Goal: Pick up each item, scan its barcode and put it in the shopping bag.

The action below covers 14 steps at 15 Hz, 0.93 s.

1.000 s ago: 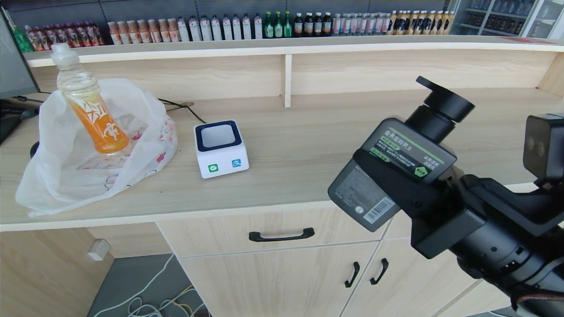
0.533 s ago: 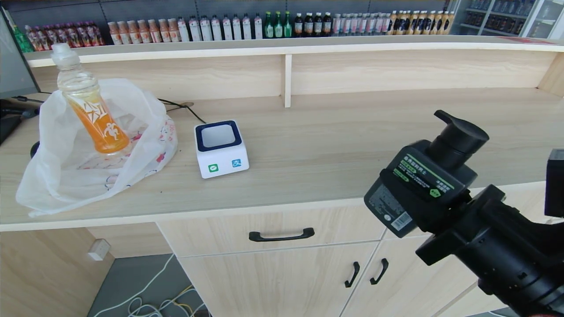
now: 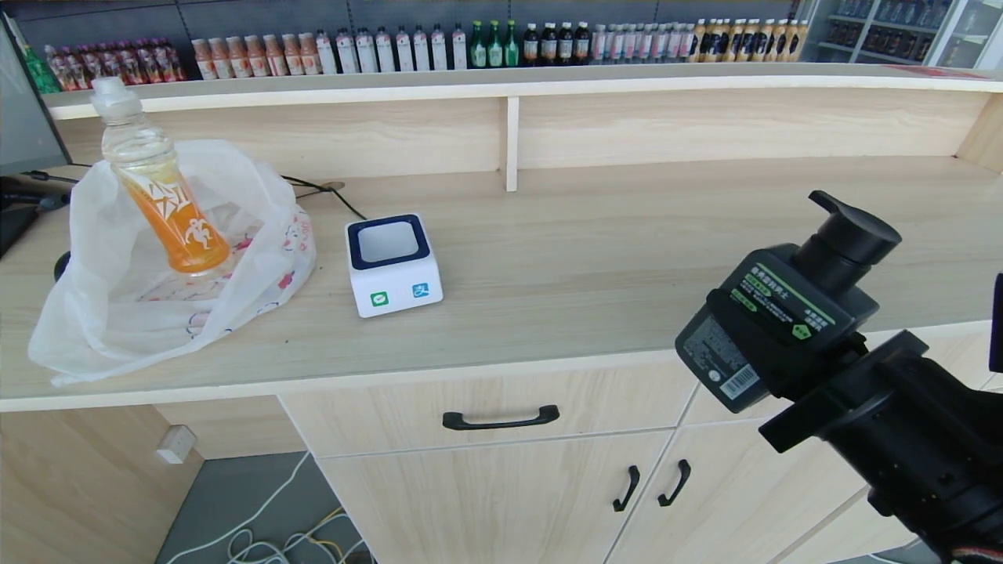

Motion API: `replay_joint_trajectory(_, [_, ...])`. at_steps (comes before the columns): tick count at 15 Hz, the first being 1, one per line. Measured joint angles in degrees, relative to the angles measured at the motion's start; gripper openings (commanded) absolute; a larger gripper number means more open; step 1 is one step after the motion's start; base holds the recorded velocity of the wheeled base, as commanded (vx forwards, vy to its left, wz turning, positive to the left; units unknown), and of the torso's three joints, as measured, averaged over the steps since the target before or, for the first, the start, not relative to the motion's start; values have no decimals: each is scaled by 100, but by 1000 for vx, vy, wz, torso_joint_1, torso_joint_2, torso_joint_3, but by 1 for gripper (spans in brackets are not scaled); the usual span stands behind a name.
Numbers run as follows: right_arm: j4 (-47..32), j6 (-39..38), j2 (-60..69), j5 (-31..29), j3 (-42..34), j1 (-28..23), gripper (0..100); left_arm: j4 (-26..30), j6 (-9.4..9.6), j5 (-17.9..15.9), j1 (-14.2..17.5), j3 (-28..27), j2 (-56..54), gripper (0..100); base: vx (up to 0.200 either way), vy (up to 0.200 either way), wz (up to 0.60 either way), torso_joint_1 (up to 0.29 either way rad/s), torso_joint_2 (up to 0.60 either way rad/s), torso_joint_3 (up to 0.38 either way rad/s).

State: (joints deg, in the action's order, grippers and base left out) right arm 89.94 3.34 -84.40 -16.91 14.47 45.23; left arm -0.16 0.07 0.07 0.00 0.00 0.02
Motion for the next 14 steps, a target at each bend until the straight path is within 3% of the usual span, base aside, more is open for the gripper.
replay_joint_trajectory(2, [0,-1,-11,0,41,-6,0,-2,9,0,0,0,0,100,0,0,0,0,0,0])
replay_joint_trajectory(14, [-4,-9,-339,30,473,11,0,2,17,-2,0,0,0,100,0,200,0,3,4,2])
